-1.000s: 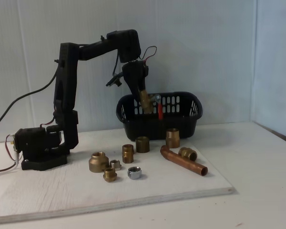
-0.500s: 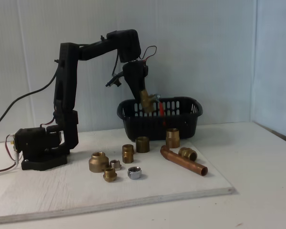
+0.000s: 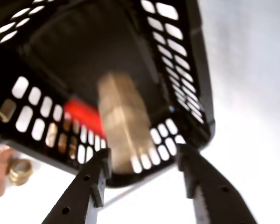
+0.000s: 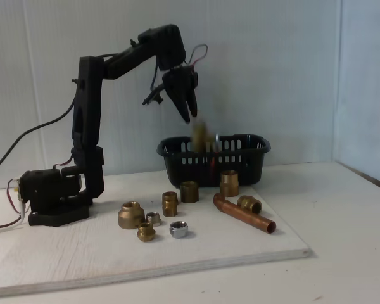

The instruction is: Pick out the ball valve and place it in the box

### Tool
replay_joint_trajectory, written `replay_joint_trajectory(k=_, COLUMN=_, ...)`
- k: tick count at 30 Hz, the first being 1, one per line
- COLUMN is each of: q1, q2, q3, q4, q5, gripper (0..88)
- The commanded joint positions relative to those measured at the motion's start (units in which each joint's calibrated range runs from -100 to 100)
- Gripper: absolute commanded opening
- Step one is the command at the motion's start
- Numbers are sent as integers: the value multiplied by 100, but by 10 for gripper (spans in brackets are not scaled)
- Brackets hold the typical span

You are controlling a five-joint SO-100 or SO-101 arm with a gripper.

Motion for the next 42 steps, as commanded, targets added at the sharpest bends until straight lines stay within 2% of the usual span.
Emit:
replay_joint_trajectory(k=1, q1=37, q2=-118, q3=-310, q4=60, q5=26, gripper=194)
replay_joint_trajectory(k=25, q1=52, q2=-211, q3=-418, q4=69, q5=16, gripper=195)
replay_joint_trajectory(k=31, q1=435, q2=-211, q3=-1185, q4=86, q5=-15, gripper=195)
replay_joint_trajectory(k=35, q1=1129, q2=-211, q3=-1772, q4=112, q5=-491, gripper=195)
replay_joint_trajectory(k=42, q1=2517, q2=-211, q3=-1862, q4=120, q5=-1852, gripper=195)
